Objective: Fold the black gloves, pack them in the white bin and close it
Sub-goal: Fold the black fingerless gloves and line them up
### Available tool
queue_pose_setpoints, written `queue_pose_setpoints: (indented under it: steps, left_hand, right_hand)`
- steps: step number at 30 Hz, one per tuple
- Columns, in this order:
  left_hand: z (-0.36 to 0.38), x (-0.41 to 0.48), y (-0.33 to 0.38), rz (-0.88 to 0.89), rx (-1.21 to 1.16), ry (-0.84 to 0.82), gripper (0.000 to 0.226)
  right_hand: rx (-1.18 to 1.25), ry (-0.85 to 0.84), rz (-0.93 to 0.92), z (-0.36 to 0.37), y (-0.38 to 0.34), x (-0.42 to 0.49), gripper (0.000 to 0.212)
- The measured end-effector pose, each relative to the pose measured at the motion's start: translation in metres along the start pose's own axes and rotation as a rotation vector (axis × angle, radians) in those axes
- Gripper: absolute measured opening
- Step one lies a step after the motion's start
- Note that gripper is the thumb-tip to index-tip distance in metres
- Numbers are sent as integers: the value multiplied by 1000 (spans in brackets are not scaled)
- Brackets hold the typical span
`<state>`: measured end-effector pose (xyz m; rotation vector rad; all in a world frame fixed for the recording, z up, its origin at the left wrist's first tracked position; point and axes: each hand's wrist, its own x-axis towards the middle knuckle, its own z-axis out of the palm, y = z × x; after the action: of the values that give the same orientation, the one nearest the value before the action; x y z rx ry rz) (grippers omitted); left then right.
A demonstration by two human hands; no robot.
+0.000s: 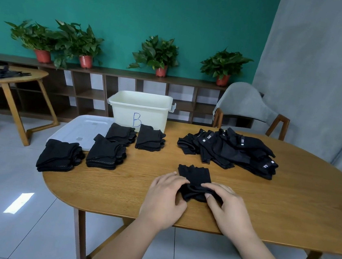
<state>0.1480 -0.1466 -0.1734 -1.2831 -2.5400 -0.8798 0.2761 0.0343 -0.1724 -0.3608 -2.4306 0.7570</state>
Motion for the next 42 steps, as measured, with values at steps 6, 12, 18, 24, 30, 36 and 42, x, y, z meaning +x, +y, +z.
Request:
queue_pose_setpoints:
  steps: [6, 12, 18, 24, 30, 36, 42]
  left_hand:
    - [3, -1, -3, -32, -26, 54, 37]
    - [2, -1, -3, -166, -134, 82, 30]
    - [3, 0, -5, -210, -176, 86, 36]
    - [6, 1, -11, -234, -264, 90, 33]
    - [10, 7, -15, -287, -244, 53, 37]
    - [9, 10, -12, -314, -290, 88, 32]
    - [4, 5, -8, -258, -257, 65, 32]
  right_hand:
    - [119, 6, 35, -9, -12, -5, 32]
    - [11, -99, 158, -5, -7, 1, 74]
    - [39, 26, 167, -6, 0, 3, 23]
    - [245, 30, 239, -8, -4, 4, 18]
    - [235, -32, 259, -10, -8, 8, 27]
    - [138, 35, 235, -3, -4, 10, 34]
    - [52, 35, 201, -1, -4, 9, 41]
